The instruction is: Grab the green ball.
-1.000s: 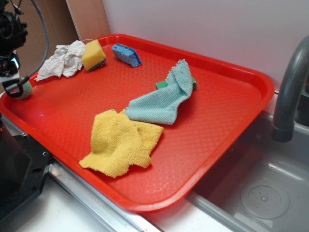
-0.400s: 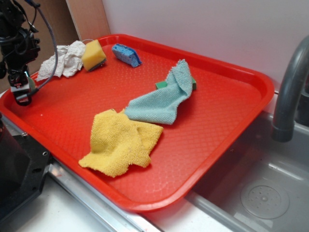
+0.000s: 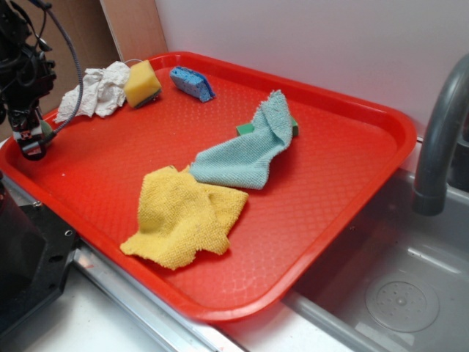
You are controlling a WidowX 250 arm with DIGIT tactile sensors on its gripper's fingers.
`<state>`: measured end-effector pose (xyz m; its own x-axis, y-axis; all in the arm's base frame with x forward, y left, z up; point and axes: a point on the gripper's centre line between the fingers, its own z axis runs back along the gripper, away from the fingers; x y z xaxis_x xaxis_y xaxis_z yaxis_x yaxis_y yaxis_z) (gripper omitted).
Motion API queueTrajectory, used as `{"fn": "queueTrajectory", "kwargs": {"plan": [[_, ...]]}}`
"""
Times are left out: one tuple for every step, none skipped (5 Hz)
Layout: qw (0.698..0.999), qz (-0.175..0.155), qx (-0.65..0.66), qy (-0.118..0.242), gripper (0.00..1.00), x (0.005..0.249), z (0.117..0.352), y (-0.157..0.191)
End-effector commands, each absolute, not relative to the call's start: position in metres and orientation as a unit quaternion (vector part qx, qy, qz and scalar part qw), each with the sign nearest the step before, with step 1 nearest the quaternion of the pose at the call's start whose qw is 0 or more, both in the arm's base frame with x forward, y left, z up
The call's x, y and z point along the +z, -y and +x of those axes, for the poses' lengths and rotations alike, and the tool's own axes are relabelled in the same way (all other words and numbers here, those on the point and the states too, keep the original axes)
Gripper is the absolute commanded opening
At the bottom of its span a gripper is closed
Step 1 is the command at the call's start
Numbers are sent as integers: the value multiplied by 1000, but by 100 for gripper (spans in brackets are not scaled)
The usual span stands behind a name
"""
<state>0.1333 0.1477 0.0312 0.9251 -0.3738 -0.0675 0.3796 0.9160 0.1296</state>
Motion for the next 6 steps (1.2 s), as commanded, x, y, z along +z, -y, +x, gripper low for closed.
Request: {"fn": "queueTrajectory", "kwargs": {"plan": [[985,96,-108,92,0,119,173,-101],[990,86,-16,111,0,152,182,-81],[991,70,86,77,0,164,170,-79],[988,31,136,66,0,168,169,-76],[983,4,178,43,0,173,167,-72],[984,19,171,54,0,179,186,-68]]}}
